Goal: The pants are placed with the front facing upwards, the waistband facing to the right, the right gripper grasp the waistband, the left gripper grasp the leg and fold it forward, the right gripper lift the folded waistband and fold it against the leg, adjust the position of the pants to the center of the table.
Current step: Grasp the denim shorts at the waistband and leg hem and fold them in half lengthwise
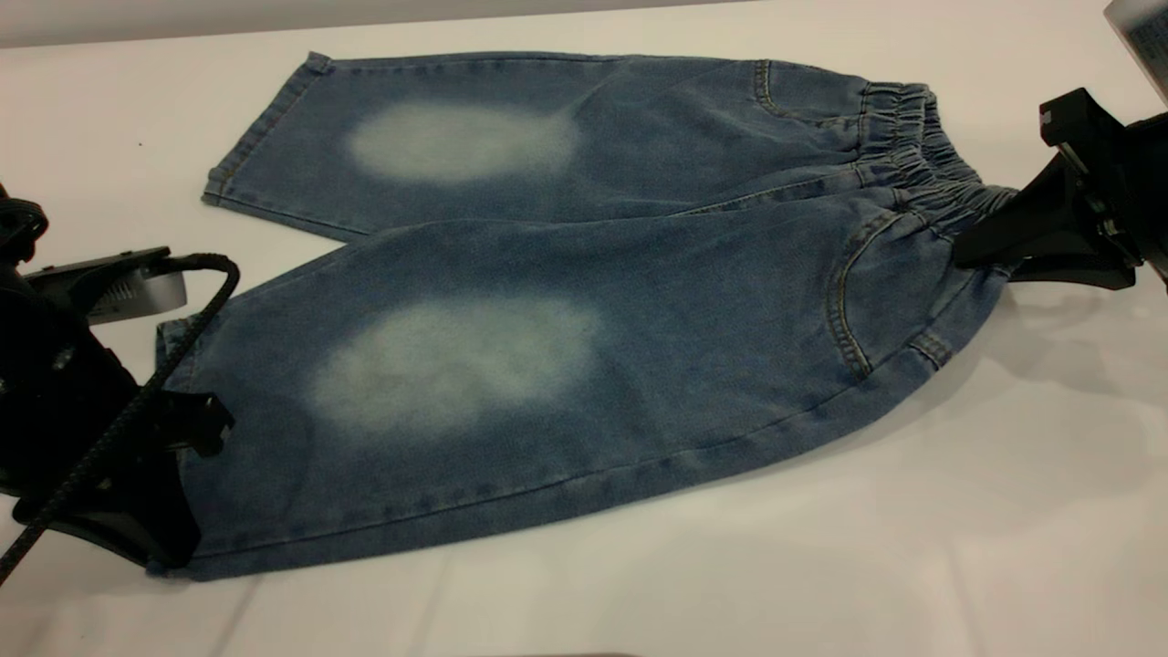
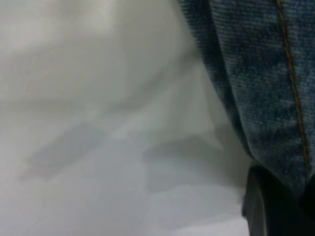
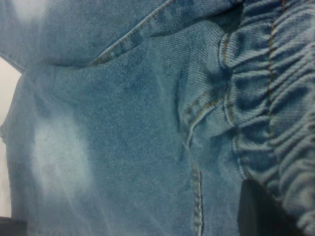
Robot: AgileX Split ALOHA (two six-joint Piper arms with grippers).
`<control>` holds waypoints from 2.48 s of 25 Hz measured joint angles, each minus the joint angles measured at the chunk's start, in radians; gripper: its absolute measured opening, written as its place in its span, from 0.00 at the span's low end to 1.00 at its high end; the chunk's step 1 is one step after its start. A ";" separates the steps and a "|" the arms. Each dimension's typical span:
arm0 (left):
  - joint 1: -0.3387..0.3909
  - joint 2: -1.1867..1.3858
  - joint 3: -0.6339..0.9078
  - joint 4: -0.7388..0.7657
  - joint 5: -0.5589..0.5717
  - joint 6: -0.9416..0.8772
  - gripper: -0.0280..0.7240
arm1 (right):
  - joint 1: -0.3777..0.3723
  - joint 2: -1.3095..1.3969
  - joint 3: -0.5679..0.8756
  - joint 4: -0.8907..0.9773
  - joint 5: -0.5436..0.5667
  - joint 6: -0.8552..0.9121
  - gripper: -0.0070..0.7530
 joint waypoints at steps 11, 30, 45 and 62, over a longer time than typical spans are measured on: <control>0.000 -0.256 -0.125 0.007 0.277 0.004 0.10 | 0.000 -0.127 0.002 -0.024 0.011 0.035 0.07; -0.050 -0.389 -0.309 0.044 0.309 0.016 0.10 | 0.000 -0.257 -0.046 -0.039 -0.067 0.093 0.07; -0.050 0.042 -0.797 0.069 0.335 0.054 0.10 | 0.000 -0.106 -0.276 -0.134 -0.157 0.243 0.07; -0.050 0.421 -1.282 0.080 0.398 0.131 0.10 | 0.000 0.121 -0.572 -0.254 -0.177 0.446 0.07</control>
